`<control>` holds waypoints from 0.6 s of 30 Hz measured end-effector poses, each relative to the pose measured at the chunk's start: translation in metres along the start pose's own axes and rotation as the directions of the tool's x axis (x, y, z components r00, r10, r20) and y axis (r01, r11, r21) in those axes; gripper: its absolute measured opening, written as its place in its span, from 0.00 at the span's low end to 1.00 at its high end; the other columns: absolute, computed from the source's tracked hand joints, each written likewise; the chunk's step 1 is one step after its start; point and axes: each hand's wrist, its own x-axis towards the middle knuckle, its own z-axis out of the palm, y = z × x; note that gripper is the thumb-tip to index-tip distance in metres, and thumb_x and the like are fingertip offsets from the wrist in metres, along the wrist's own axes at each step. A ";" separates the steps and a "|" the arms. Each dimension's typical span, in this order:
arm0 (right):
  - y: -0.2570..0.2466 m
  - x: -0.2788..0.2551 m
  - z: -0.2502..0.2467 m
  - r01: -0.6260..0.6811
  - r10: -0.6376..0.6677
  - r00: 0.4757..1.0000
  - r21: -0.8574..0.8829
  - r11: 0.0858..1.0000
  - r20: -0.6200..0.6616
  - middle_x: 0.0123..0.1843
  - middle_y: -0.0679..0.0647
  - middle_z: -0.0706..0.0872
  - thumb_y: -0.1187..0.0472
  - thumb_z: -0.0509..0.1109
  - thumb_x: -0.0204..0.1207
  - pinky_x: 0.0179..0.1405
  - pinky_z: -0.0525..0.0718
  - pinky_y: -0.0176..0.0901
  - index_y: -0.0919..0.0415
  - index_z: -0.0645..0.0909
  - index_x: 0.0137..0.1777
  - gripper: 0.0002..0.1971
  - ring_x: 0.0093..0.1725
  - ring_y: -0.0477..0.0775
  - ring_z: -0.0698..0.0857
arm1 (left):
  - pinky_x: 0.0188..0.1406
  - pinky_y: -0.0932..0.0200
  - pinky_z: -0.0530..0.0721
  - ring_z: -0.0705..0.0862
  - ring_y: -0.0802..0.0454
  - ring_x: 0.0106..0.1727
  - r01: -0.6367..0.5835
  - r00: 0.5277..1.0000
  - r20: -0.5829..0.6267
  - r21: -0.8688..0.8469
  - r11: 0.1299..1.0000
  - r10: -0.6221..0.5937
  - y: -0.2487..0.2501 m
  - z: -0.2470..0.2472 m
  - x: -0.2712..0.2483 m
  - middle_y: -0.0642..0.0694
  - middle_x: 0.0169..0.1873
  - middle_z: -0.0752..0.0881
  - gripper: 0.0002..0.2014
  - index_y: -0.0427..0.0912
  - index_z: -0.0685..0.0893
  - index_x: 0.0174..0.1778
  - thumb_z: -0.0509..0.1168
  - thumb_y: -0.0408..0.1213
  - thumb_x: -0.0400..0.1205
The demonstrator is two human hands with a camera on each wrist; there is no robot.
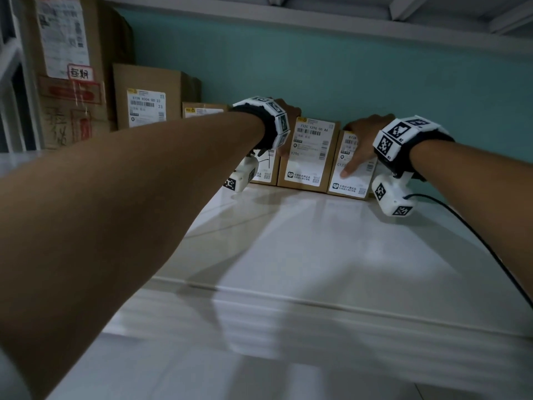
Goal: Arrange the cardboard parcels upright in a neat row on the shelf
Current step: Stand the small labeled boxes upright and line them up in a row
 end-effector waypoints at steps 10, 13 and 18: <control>0.008 -0.007 0.013 -0.018 0.029 0.996 0.117 0.993 -0.088 0.84 0.59 0.60 0.36 0.84 0.51 0.75 0.64 0.71 0.51 0.48 0.85 0.66 0.80 0.66 0.64 | 0.56 0.51 0.84 0.85 0.50 0.60 0.124 0.991 -0.058 0.066 0.990 -0.120 0.005 0.007 0.000 0.52 0.63 0.84 0.38 0.55 0.77 0.71 0.77 0.60 0.65; 0.016 -0.011 0.019 -0.067 0.077 0.994 0.124 0.990 -0.073 0.84 0.57 0.55 0.33 0.81 0.52 0.74 0.55 0.80 0.48 0.47 0.85 0.65 0.83 0.68 0.55 | 0.55 0.53 0.81 0.80 0.45 0.68 0.139 0.988 -0.080 0.062 0.988 -0.134 0.009 0.013 -0.016 0.46 0.74 0.76 0.35 0.54 0.72 0.76 0.73 0.57 0.73; 0.023 -0.004 0.026 -0.079 0.092 0.992 0.154 0.985 -0.083 0.78 0.61 0.62 0.28 0.80 0.48 0.73 0.65 0.73 0.47 0.57 0.82 0.62 0.80 0.70 0.52 | 0.46 0.53 0.81 0.85 0.46 0.56 0.108 0.994 0.018 0.042 0.993 -0.109 0.009 0.017 -0.004 0.44 0.61 0.83 0.40 0.54 0.79 0.67 0.80 0.58 0.58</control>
